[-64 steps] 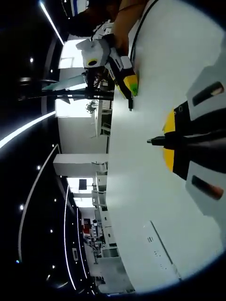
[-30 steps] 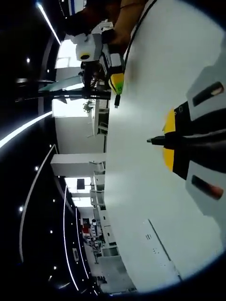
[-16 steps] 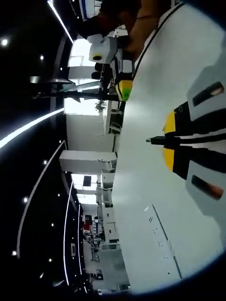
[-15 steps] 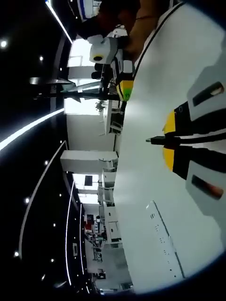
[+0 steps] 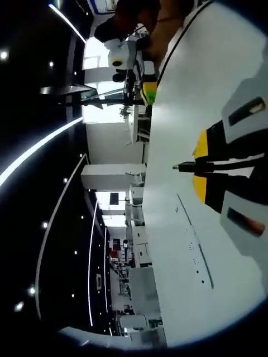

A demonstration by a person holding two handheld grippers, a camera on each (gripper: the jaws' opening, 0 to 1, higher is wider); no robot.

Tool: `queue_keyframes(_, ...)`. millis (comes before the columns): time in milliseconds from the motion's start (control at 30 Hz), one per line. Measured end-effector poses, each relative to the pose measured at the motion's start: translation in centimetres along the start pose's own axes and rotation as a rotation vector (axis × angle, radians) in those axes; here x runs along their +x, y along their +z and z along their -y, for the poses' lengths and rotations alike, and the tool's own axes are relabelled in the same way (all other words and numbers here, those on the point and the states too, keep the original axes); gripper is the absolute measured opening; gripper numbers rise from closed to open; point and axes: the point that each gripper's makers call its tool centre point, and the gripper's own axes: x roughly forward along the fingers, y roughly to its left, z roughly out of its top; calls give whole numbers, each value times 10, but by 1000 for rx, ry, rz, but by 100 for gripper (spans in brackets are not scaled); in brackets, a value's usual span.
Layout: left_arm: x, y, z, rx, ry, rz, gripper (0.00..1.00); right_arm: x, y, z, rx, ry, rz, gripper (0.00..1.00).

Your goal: Find the charging cable on the desk, coil it up and secure with Velcro.

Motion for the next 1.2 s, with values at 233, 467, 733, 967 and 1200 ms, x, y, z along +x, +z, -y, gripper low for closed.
queue_keyframes(233,-36,-10,-29,12,42,26,9,23,18,-63,-20,80,19,6)
queue_keyframes(467,-59,-21,-60,96,63,-6,9,43,37,-112,-21,141,75,6)
queue_keyframes(733,-51,-16,-57,210,-97,73,10,35,35,-131,-112,203,98,6)
queue_keyframes(967,-11,-18,-29,226,-221,83,10,34,24,-113,-126,183,79,6)
queue_keyframes(1200,20,-20,6,287,-340,30,10,35,21,-102,-120,159,76,6)
